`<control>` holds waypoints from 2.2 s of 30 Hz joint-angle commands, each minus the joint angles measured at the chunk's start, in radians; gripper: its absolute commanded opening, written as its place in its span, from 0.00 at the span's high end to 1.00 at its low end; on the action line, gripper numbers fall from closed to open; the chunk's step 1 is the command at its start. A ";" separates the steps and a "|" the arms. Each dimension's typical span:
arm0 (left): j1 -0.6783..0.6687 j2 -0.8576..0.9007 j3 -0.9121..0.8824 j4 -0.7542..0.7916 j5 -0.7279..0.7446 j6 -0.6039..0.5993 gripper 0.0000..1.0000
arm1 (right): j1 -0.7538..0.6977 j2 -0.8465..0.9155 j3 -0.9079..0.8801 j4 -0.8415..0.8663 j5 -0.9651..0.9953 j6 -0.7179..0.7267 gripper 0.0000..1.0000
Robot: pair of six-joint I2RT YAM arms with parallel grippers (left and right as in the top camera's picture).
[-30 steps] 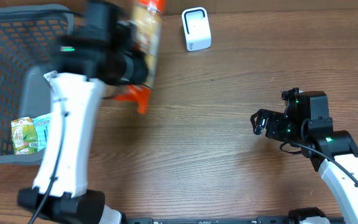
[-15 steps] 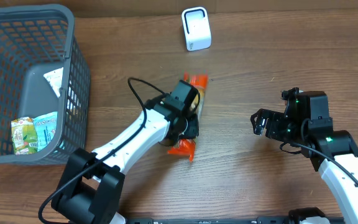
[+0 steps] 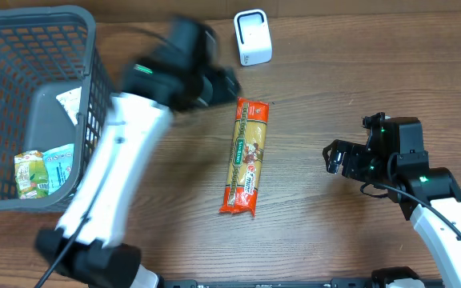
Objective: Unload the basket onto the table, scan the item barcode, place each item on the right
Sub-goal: 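Lift the spaghetti pack out and place it on the table center, then grasp the white cream tube in the basket with the left gripper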
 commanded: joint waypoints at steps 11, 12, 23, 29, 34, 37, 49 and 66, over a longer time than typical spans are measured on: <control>0.721 -0.002 0.429 -0.216 -0.161 0.110 0.17 | -0.002 -0.003 0.024 0.005 -0.001 -0.014 0.00; 0.773 0.026 0.391 -0.214 -0.156 0.111 0.15 | -0.002 -0.003 0.024 0.005 -0.001 -0.014 0.00; 0.796 0.251 0.136 -0.117 -0.158 0.183 0.16 | -0.002 -0.003 0.024 0.005 -0.001 -0.014 0.00; 0.793 0.357 0.000 -0.027 -0.146 0.215 0.18 | -0.002 -0.003 0.024 0.005 -0.001 -0.014 0.00; 0.764 0.407 -0.099 0.069 -0.132 0.242 0.19 | -0.002 -0.003 0.024 0.005 -0.001 -0.014 0.00; 0.757 0.424 -0.140 0.119 -0.131 0.241 0.19 | -0.002 -0.003 0.024 0.005 -0.001 -0.014 0.00; 0.753 0.431 -0.314 0.252 -0.145 0.242 0.60 | -0.002 -0.003 0.024 0.005 -0.001 -0.014 0.00; 0.753 0.415 0.473 -0.317 -0.127 0.226 0.96 | -0.002 -0.003 0.024 0.005 -0.001 -0.014 0.00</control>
